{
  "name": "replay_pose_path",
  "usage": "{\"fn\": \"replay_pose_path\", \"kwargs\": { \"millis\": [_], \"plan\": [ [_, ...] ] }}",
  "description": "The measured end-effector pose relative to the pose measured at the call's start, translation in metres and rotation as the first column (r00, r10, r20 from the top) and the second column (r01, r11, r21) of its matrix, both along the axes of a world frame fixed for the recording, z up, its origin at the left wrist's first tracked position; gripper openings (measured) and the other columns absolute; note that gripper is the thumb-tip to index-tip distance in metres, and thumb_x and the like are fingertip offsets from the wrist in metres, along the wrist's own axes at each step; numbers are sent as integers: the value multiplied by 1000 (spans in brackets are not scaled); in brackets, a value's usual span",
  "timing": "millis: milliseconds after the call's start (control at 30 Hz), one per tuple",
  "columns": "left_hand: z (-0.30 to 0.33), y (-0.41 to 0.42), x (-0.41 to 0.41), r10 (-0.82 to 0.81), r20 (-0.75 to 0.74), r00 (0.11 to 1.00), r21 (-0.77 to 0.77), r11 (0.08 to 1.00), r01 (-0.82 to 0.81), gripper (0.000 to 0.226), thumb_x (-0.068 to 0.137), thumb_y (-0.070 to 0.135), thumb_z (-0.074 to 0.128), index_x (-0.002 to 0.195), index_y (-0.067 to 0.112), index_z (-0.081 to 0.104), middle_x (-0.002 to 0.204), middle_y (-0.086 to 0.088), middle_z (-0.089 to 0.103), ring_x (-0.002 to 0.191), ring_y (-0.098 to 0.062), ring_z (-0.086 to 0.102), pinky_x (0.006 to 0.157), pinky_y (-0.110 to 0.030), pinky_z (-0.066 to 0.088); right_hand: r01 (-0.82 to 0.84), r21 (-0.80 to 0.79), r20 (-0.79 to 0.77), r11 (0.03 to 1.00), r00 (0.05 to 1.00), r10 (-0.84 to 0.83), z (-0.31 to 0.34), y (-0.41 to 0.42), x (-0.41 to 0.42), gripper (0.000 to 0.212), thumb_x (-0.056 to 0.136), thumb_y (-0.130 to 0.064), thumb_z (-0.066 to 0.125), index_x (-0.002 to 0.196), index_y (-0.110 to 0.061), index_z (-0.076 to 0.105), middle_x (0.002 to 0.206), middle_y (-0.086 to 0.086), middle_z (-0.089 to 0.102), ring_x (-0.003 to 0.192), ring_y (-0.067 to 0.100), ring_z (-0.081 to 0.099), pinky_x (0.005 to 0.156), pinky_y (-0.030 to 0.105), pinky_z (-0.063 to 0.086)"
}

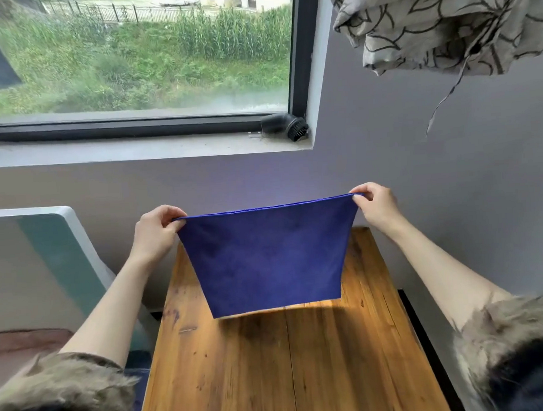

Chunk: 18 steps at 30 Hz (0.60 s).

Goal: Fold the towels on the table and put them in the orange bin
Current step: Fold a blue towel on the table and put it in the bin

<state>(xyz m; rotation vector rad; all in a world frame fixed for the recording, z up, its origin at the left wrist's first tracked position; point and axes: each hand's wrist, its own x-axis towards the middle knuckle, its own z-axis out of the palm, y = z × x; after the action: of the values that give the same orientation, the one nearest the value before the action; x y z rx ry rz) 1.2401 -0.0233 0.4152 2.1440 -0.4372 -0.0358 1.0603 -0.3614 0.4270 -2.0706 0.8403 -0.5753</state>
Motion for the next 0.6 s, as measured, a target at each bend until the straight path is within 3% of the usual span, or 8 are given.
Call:
{"fn": "replay_pose_path", "kwargs": {
  "millis": [100,200,267,400,467,533,600],
  "plan": [
    [12,-8,6,9,35,999,-106,994,-6,20,85,0,60,99,10,70,93,-1,67,87,-12,62,81,-18,44,4,-11,87,1000,996,-3,11,-6,7,15,89,-2,53,96,-6,65,92,5,63,87,16,56,85,31,45],
    [19,-10,5,2,58,998,-161,987,8,19,86,0,60,95,13,70,92,-2,67,84,-14,62,76,-12,47,-8,-8,157,1000,988,9,20,-8,3,16,90,-1,52,96,-7,65,92,4,63,87,14,57,76,15,45],
    [20,-8,1,-23,54,998,-162,986,32,17,86,0,60,91,14,69,91,-3,67,83,-15,61,78,-16,46,-13,-7,179,1000,984,14,21,-6,-4,15,90,-2,52,95,-10,64,91,3,63,86,13,57,68,7,43],
    [6,5,-22,-62,15,998,-78,995,63,16,86,1,60,89,14,68,88,-3,67,82,-14,60,77,-16,43,-57,31,137,998,989,53,2,3,-31,15,90,-2,52,93,-13,63,92,2,63,85,11,57,72,10,44],
    [-15,15,-40,-97,-29,995,17,995,97,16,86,1,59,88,13,68,87,-3,67,83,-16,60,79,-23,45,-71,72,84,995,994,65,-19,11,-50,16,90,-1,53,92,-13,63,92,3,63,84,12,57,75,15,44],
    [-42,28,-63,-127,-114,985,125,982,141,14,86,2,60,88,13,69,87,-4,68,83,-18,60,80,-30,47,-88,132,35,987,996,84,-45,22,-73,16,89,3,53,91,-11,62,92,6,63,80,13,56,70,9,44],
    [-71,41,-90,-131,-219,967,190,966,174,16,85,2,61,83,16,68,84,-1,67,79,-17,60,75,-27,46,-109,186,-52,976,991,121,-74,36,-100,16,88,5,54,91,-8,63,91,8,62,75,10,56,67,5,43]
  ]
}}
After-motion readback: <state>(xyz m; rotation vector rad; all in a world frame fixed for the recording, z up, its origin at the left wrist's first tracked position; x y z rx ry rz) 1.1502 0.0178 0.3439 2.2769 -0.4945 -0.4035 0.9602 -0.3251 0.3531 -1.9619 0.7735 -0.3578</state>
